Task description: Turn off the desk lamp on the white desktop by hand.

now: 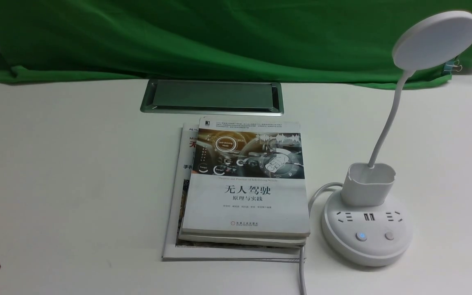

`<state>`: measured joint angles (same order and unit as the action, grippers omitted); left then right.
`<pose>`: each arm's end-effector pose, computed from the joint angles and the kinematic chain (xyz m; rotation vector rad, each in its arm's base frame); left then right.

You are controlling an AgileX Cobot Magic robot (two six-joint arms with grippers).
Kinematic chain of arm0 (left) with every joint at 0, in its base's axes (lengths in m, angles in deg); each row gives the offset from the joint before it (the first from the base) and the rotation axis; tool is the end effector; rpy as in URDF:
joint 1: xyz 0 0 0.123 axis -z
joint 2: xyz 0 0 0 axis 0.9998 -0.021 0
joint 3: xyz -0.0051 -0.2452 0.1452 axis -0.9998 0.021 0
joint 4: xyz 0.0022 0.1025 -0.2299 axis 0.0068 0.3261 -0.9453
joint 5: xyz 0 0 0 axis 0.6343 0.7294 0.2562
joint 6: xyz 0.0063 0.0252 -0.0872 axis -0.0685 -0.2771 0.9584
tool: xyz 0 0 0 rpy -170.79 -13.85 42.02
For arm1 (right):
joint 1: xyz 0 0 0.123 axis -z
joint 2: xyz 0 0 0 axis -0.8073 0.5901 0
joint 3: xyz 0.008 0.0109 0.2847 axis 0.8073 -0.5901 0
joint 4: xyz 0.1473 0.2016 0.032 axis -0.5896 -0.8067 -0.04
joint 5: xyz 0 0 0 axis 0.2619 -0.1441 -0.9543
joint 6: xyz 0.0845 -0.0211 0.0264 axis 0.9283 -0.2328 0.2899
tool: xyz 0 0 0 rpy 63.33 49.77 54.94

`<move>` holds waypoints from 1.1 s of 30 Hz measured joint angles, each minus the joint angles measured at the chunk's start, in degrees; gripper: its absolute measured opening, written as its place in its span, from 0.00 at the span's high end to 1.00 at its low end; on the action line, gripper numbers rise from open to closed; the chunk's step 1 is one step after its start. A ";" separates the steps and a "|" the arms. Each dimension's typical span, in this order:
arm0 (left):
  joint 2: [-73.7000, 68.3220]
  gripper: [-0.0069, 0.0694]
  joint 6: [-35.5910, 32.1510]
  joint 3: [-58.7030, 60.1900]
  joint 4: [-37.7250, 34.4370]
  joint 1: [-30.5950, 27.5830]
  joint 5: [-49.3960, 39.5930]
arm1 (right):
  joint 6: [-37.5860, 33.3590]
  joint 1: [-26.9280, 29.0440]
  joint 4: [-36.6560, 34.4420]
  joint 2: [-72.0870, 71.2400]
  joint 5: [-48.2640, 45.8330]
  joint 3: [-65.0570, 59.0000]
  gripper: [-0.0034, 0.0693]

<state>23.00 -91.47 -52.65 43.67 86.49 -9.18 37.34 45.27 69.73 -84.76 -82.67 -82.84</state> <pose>0.0556 -0.0010 0.1890 -0.0036 1.7266 0.0062 0.0549 0.0095 0.1866 -0.2658 1.7289 0.0151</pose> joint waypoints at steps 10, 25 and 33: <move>0.00 0.59 0.00 0.00 0.00 0.00 0.00 | 0.00 0.00 0.00 0.00 0.00 0.00 0.92; 0.00 0.59 0.00 0.00 0.00 0.00 0.00 | 0.00 0.00 0.00 0.00 0.00 0.00 0.88; 0.00 0.59 0.00 0.00 0.00 0.00 0.00 | 0.00 0.00 0.00 0.00 0.00 0.00 0.88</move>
<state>23.00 -91.47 -52.65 43.67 86.49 -9.18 37.34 45.27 69.73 -84.76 -82.67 -82.84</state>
